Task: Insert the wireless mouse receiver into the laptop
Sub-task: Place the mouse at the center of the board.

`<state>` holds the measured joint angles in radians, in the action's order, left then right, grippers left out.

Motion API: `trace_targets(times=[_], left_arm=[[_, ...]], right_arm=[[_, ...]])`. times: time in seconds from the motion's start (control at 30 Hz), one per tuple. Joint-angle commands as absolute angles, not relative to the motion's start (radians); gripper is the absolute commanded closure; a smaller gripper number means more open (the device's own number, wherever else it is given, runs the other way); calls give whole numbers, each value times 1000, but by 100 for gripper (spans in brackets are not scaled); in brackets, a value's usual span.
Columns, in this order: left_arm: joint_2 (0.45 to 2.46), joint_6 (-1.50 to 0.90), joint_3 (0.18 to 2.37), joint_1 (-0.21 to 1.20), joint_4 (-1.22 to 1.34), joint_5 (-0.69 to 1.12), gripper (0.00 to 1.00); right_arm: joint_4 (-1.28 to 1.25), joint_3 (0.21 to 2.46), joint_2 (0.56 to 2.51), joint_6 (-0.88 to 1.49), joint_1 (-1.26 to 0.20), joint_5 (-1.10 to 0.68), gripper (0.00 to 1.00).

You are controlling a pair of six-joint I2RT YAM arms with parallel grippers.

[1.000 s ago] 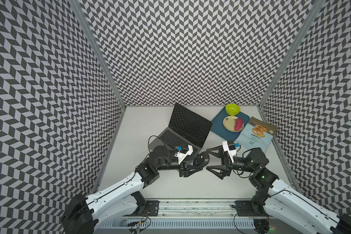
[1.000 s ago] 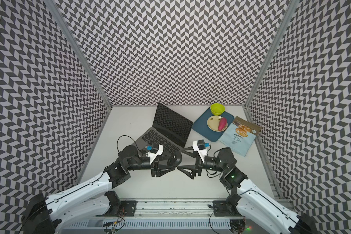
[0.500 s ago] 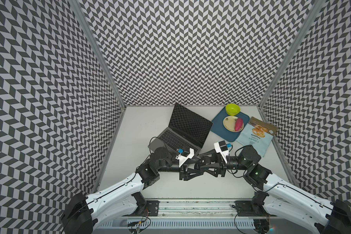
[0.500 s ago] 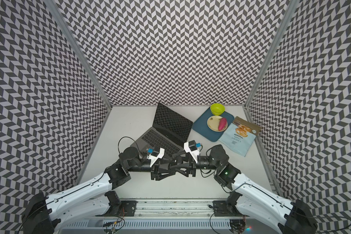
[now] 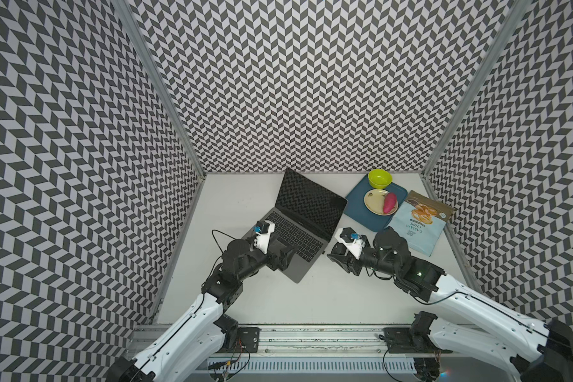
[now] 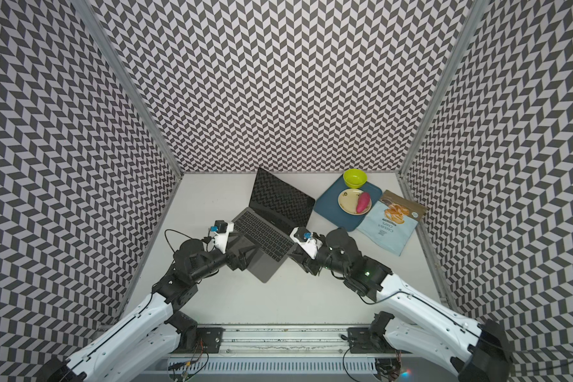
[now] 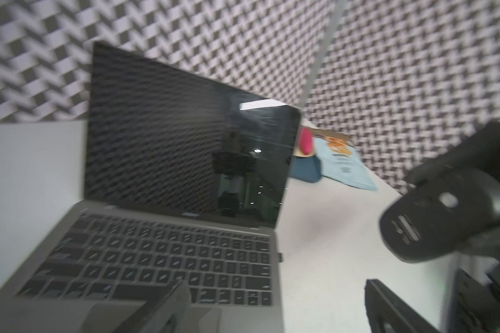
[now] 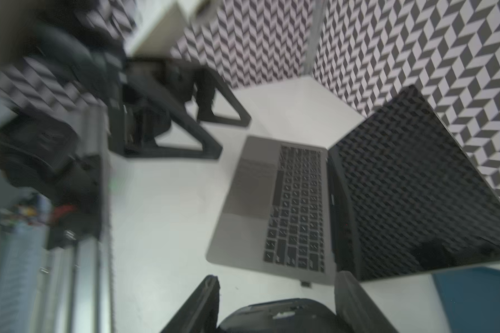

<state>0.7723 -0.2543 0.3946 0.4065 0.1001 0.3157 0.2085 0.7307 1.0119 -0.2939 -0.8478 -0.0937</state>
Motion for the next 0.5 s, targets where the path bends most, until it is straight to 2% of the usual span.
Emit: trace_targets(times=[0.0, 0.1, 0.3, 0.47], left_arm=[[779, -317, 412, 327, 83, 272, 0], [781, -302, 407, 306, 104, 229, 0], [799, -302, 413, 298, 120, 190, 0], [805, -308, 397, 298, 146, 147, 0]], right_arm=[[370, 804, 1131, -484, -927, 214, 67], [454, 865, 1269, -480, -982, 289, 67], [505, 912, 1493, -466, -1062, 255, 66], [488, 927, 1561, -445, -1086, 174, 45]])
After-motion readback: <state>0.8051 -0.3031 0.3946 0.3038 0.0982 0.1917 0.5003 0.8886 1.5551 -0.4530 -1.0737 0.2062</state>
